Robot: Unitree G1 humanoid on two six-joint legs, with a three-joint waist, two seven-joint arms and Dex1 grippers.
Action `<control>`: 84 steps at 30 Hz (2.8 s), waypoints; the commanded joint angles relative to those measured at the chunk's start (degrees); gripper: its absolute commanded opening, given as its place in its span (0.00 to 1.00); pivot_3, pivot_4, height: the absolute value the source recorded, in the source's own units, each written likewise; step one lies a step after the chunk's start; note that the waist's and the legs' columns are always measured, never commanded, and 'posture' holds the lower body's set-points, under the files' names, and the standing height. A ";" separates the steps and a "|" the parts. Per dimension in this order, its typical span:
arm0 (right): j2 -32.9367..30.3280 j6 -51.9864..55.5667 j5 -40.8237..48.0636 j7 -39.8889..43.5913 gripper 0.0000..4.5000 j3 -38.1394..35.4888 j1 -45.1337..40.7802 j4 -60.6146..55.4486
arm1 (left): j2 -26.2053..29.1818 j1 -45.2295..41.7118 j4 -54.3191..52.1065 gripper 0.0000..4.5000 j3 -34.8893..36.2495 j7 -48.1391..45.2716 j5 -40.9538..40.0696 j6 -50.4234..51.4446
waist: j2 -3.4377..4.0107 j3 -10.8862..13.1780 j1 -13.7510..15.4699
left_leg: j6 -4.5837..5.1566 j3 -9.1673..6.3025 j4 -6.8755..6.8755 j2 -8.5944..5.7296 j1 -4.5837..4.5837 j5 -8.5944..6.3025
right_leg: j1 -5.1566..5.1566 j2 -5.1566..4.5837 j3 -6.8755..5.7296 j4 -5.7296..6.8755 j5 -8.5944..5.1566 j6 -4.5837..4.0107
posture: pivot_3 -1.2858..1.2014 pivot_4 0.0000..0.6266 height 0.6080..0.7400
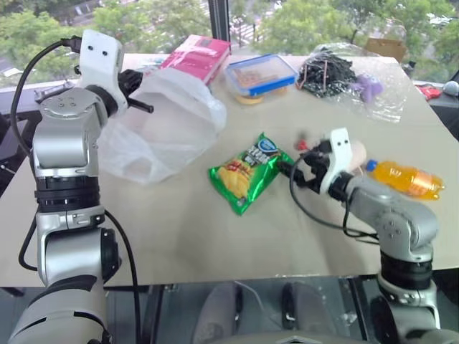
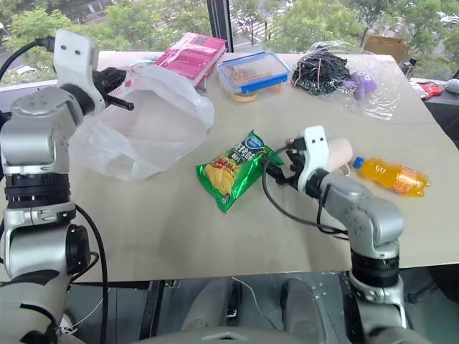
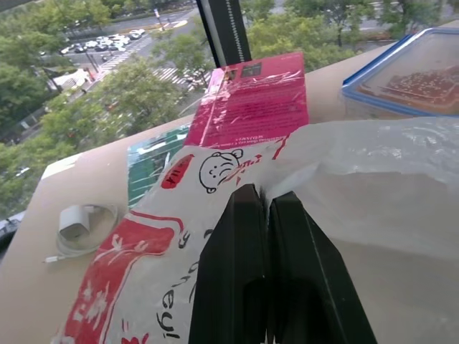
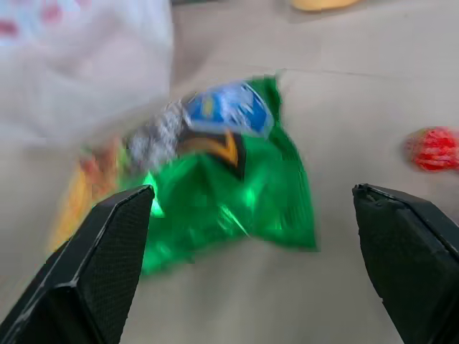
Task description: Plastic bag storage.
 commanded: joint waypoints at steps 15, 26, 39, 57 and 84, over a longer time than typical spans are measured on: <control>-2.67 0.06 -0.79 5.34 1.00 5.91 -11.31 21.02 | 1.25 3.79 -7.67 0.03 1.96 1.63 -1.07 2.69 | 0.02 0.01 -1.22 | 0.01 0.32 -0.10 -0.09 -0.03 0.00 | -0.28 0.06 0.30 0.08 0.00 0.00 | 0.52 0.24 1.00; -1.38 -5.83 -7.17 7.32 1.00 13.37 -13.18 29.04 | 1.13 5.02 -9.59 0.03 1.77 1.90 -1.98 3.94 | 0.01 0.01 -1.25 | 0.01 0.42 -0.11 -0.04 -0.02 -0.01 | -0.36 0.07 0.40 0.13 0.01 -0.01 | 0.52 0.24 1.00; 0.58 -0.61 -0.84 6.29 0.09 5.84 -12.80 16.31 | 1.00 3.44 -9.23 0.00 1.74 1.08 -3.98 5.51 | 0.01 0.01 -1.12 | 0.00 0.48 -0.12 -0.01 -0.06 -0.01 | -0.45 0.08 0.48 0.16 0.01 -0.01 | 0.52 0.24 1.00; 17.76 -5.57 4.65 2.20 0.09 4.61 -23.17 27.25 | -0.33 -0.67 -13.94 0.00 2.77 1.74 -11.05 15.16 | 0.03 0.02 -1.34 | -0.01 0.50 -0.19 -0.03 -0.05 0.00 | -0.49 0.09 0.51 0.16 0.01 -0.01 | 0.52 0.24 1.00; 13.80 -16.96 -4.29 21.27 0.09 21.94 -27.55 34.64 | 1.61 5.36 -22.56 0.00 5.47 6.21 -13.15 22.41 | 0.01 0.01 -2.60 | -0.05 1.01 -0.58 0.02 -0.06 0.01 | -0.99 0.12 1.08 0.24 0.02 -0.03 | 0.52 0.24 1.00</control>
